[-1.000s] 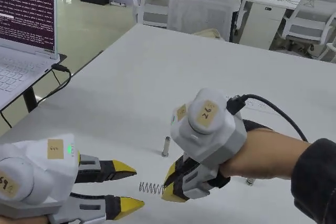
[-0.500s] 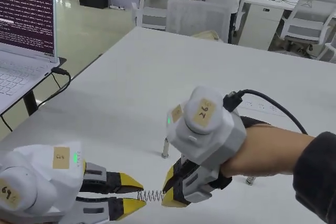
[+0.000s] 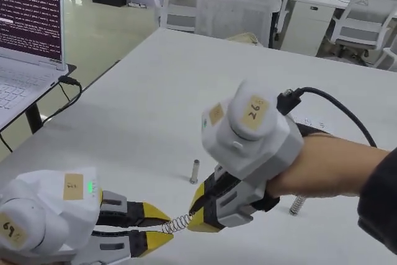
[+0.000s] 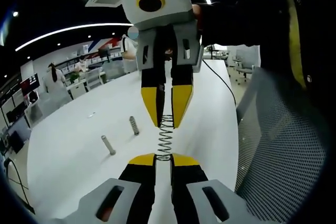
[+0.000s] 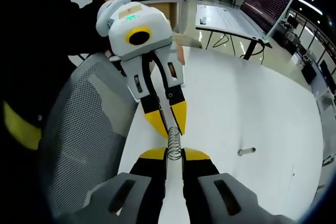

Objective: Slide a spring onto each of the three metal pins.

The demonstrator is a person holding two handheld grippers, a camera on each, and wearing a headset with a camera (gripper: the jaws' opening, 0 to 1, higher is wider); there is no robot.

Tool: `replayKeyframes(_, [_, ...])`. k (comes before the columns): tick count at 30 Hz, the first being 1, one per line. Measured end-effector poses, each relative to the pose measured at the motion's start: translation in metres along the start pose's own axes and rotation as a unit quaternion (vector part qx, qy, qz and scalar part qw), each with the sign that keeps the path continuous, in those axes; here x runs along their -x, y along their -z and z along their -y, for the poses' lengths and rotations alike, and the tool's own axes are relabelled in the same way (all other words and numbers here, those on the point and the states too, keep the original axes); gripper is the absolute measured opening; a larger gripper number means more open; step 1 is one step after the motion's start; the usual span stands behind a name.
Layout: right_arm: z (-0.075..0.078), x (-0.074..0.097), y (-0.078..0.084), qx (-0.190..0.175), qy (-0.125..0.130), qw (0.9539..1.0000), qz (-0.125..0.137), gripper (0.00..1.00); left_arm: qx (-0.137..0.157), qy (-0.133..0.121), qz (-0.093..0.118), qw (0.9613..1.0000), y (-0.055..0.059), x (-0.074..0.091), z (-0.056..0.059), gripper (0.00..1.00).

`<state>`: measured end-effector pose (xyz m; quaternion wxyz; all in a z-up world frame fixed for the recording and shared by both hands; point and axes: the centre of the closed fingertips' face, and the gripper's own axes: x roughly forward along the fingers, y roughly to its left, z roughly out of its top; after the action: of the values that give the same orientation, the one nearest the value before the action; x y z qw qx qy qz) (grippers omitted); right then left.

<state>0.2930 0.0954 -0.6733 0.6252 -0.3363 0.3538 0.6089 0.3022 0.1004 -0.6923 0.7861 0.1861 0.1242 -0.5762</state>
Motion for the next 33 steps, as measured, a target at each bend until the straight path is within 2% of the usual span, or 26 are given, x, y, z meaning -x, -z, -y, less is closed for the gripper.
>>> replayKeyframes(15, [0.001, 0.005, -0.020, 0.017, 0.014, 0.9996, 0.018, 0.08, 0.003, -0.001, 0.009, 1.0000, -0.004, -0.001, -0.001, 0.03])
replayKeyframes(33, [0.000, 0.003, -0.023, 0.025, 0.009, 0.9996, 0.011, 0.08, 0.006, 0.004, 0.009, 0.9999, -0.005, -0.006, 0.003, 0.03])
